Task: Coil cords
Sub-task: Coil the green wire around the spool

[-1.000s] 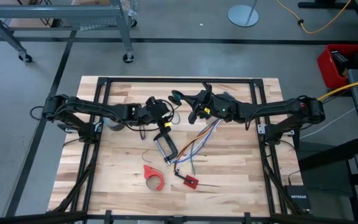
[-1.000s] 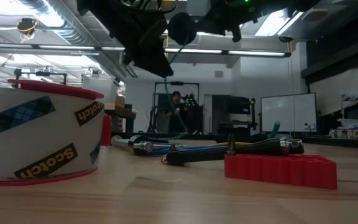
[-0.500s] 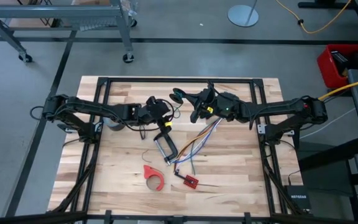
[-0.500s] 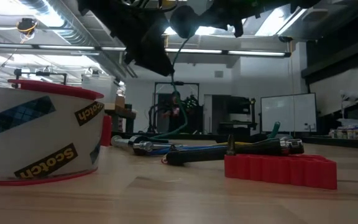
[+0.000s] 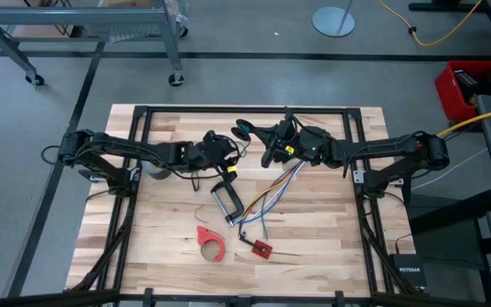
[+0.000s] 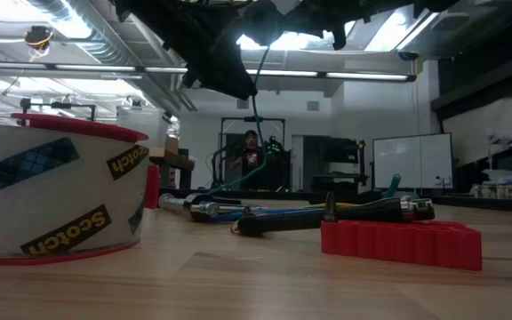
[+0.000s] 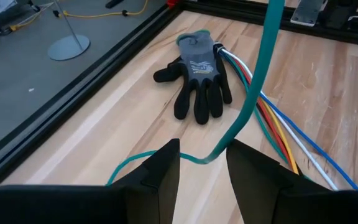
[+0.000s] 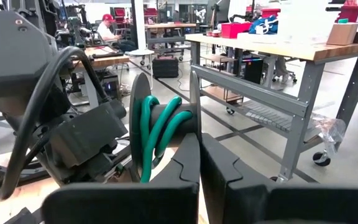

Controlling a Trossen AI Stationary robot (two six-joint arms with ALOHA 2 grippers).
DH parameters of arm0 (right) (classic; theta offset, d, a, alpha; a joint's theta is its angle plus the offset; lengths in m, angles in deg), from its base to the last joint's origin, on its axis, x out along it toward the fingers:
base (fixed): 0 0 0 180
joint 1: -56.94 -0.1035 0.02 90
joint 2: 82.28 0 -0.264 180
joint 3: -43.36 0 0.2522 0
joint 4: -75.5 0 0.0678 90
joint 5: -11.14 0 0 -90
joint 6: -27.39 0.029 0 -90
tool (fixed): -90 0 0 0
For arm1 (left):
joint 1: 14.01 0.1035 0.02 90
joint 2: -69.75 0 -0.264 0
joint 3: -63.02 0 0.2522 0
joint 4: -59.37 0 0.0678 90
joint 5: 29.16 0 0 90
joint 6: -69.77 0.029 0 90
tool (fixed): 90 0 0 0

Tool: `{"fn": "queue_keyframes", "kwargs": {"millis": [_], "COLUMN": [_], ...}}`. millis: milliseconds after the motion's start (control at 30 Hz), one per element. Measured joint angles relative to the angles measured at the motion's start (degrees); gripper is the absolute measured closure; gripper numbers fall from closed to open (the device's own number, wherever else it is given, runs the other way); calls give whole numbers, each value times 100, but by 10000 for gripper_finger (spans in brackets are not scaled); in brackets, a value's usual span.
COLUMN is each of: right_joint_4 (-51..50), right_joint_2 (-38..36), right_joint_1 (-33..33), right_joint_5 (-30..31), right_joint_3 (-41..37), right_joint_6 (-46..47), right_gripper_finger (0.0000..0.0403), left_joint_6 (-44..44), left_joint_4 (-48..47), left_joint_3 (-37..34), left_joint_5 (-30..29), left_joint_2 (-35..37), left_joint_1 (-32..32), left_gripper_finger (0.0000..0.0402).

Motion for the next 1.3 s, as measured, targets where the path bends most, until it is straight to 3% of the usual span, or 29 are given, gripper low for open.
{"fn": "queue_keyframes", "kwargs": {"millis": [233, 867, 1000, 1300], "right_joint_4": [16, 231, 243, 253], "right_joint_2": [2, 4, 4, 2], "right_joint_1": [0, 0, -1, -2], "right_joint_5": [-2, -93, -92, -92], "right_joint_3": [0, 0, 0, 0], "right_joint_6": [0, -9, -11, -13], "right_gripper_finger": [403, 403, 403, 403], "left_joint_6": [2, -55, 137, -35], "left_joint_4": [66, -14, -133, -9], "left_joint_3": [0, 2, 0, 0], "left_joint_5": [0, 50, 250, 350], "left_joint_2": [0, 0, 0, 0], "left_joint_1": [15, 15, 5, -4], "left_gripper_finger": [283, 369, 354, 270]}}
